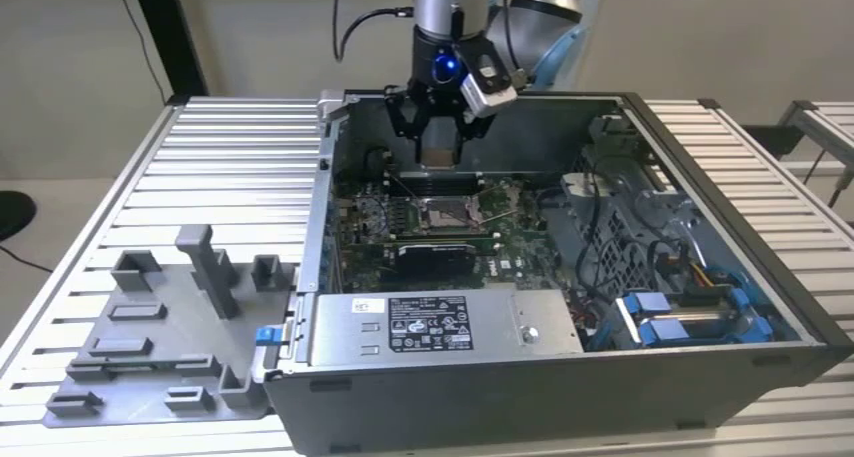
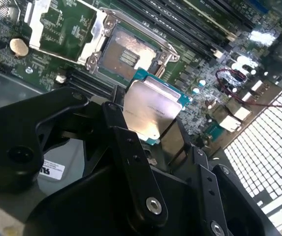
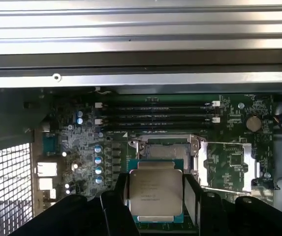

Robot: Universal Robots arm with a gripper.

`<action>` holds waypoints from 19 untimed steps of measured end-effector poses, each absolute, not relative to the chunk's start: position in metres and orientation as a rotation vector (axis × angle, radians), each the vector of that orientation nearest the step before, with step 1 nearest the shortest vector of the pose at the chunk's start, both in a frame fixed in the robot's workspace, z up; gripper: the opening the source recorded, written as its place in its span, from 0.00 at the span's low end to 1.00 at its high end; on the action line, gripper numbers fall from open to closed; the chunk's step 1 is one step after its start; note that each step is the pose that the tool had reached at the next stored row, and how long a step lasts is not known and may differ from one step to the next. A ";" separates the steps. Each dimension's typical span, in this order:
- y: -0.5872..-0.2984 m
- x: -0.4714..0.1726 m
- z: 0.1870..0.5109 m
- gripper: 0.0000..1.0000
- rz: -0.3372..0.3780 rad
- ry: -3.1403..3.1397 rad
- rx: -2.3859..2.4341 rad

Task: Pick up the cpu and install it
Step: 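Place the cpu into insertion slot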

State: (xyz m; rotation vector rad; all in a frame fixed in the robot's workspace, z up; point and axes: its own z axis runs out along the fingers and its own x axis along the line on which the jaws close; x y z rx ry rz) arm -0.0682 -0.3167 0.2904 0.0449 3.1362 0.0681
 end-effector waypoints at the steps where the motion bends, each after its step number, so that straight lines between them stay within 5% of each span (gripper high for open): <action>1: -0.316 -0.066 0.289 0.00 0.068 3.136 0.045; 19: -0.313 -0.046 0.269 0.00 0.063 3.140 0.046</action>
